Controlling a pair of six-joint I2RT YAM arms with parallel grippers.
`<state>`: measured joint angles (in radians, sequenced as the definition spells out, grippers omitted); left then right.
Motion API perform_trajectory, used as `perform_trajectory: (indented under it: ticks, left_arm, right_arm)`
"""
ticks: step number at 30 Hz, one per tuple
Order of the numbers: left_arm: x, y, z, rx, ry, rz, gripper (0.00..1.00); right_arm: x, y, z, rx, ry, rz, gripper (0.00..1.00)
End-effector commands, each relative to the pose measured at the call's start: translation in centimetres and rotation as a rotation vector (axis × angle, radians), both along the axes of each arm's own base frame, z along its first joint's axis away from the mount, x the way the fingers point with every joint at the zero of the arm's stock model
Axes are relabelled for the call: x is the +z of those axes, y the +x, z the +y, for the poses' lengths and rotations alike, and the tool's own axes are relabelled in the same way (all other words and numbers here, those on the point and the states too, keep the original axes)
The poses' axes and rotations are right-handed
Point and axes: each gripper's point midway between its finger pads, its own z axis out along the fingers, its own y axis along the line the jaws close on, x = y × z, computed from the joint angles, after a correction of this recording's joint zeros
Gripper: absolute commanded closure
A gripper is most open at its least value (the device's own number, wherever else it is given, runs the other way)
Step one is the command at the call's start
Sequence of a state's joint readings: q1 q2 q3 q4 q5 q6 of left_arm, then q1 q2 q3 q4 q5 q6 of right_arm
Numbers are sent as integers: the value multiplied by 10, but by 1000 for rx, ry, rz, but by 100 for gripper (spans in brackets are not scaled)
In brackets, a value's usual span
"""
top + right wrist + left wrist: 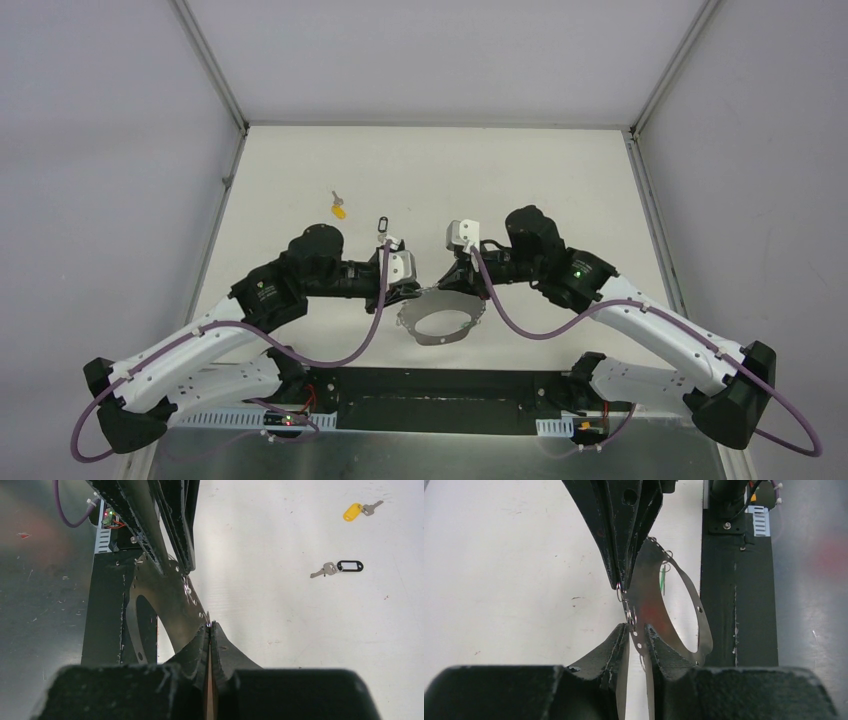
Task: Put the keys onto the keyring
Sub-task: Adjust the keyring.
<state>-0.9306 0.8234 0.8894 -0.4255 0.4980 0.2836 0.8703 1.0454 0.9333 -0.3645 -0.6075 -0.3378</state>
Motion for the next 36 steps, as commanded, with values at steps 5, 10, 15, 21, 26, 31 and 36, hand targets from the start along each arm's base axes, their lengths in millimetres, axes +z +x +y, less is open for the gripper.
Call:
perform_trajectory:
  ticks: [5, 10, 15, 21, 26, 31, 36]
  left_arm:
    - [32, 3, 2, 23, -50, -76, 85]
    - [36, -3, -4, -30, -57, -52, 64]
    - [33, 4, -14, -37, -31, -47, 63]
    - [28, 8, -28, -81, -2, -75, 63]
    - [31, 15, -32, -50, -3, -136, 61]
    - [28, 19, -31, -4, 21, -203, 60]
    - [19, 24, -30, 40, 61, -252, 60]
  right_arm:
    - [41, 12, 5, -31, 94, -83, 100]
    - [42, 11, 6, -21, 95, -83, 100]
    - [42, 11, 7, -15, 93, -80, 100]
    - [42, 10, 7, -9, 92, -81, 100]
    - [42, 11, 7, -16, 91, -78, 100]
    - [42, 11, 8, -17, 90, -67, 100]
    - [44, 11, 10, -12, 101, -67, 100]
